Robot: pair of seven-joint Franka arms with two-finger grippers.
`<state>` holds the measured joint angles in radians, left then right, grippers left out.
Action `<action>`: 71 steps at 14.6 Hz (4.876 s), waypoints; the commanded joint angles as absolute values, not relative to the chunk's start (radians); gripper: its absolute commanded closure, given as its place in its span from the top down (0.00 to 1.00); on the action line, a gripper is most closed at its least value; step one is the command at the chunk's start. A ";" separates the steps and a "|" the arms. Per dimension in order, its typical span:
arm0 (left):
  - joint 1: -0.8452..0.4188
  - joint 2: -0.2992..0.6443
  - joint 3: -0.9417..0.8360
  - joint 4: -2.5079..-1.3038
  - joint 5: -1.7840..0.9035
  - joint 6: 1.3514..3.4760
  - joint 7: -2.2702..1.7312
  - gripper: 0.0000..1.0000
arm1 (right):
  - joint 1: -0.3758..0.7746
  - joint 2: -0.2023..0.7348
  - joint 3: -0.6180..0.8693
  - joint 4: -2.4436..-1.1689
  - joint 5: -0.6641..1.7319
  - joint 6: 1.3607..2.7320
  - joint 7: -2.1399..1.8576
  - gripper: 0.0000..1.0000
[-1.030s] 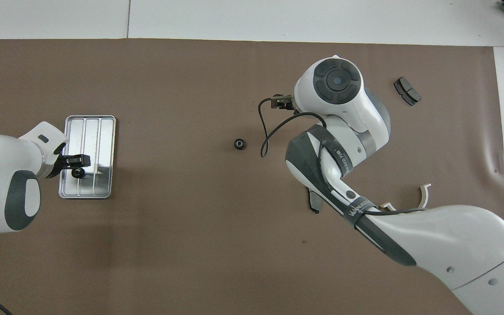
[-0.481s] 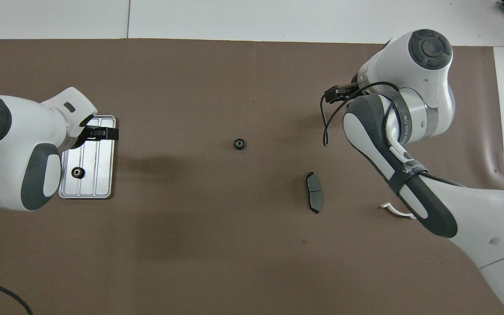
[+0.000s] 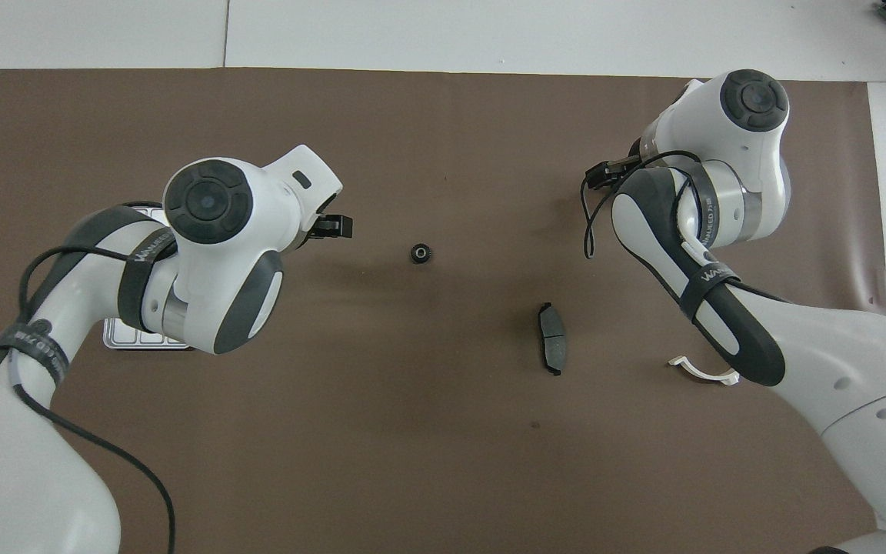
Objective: Pick bearing gear from pile to tray
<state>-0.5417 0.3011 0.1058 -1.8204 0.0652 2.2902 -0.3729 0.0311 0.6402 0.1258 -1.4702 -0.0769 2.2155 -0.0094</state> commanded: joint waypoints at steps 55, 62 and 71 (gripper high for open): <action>-0.173 0.312 0.135 -2.056 0.041 2.654 -0.118 1.00 | 0.111 0.485 0.425 -1.635 -0.465 2.304 0.950 1.00; -0.299 0.235 0.129 -1.941 0.041 2.399 -0.138 1.00 | 0.091 0.336 0.208 -1.635 -0.263 2.195 0.595 1.00; -0.615 0.354 0.132 -1.812 0.044 2.373 -0.441 1.00 | 0.092 0.103 -0.084 -1.635 0.020 1.878 0.161 1.00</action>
